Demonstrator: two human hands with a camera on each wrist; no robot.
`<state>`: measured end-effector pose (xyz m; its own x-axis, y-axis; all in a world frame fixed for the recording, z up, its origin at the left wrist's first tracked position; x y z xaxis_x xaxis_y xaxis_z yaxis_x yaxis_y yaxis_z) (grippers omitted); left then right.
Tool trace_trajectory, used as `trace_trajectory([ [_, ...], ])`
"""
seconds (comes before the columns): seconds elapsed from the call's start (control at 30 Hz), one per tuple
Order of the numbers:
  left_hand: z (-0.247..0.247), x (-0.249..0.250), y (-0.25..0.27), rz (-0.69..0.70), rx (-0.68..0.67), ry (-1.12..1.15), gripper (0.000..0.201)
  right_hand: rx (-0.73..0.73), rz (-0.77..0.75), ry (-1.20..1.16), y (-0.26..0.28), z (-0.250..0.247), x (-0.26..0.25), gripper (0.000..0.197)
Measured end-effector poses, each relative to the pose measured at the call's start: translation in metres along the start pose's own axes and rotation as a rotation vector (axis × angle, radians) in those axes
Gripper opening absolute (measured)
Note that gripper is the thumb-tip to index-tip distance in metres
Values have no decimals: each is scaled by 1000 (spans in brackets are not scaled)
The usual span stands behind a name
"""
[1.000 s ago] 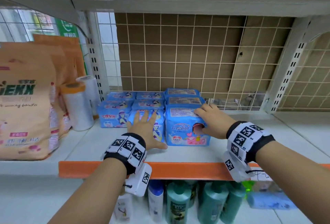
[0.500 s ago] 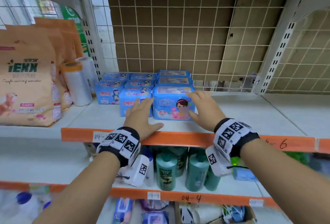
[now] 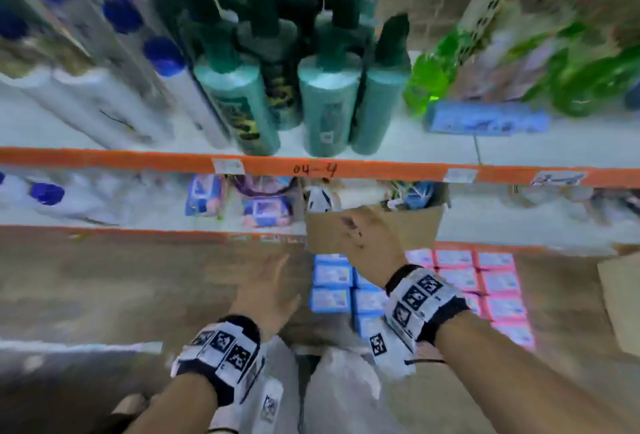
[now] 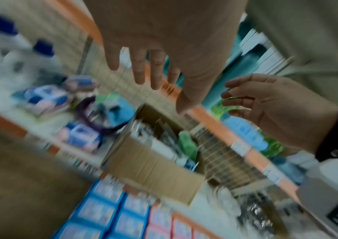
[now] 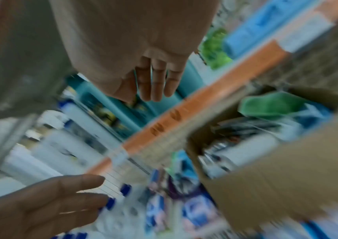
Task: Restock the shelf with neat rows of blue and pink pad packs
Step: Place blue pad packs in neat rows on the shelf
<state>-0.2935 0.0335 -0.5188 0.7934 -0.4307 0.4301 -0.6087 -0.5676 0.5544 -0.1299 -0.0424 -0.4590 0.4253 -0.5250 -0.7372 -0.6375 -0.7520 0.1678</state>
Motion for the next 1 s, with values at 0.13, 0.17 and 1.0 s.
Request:
trace_trajectory([
  [0.13,111,-50,-40,-41,-191,-66,73,-81,262,41,34,74,136,27],
  [0.17,137,-65,-54,-59,-231,-94,74,-113,302,64,40,95,166,27],
  [1.0,461,-203,-273,71,-33,-331,110,-295,204,697,-61,373,473,80],
])
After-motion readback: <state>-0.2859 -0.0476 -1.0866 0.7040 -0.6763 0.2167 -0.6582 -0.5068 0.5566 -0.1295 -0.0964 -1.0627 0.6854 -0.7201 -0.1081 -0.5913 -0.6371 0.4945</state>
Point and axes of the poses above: each hand's wrist, its own y-axis away from the middle knuckle, its own z-axis out of the palm, x = y × z, the point moved 8 cm from there along -y, towards the middle knuckle, and after that the axes turned 8 degrees about x, right-handed, at the moved point
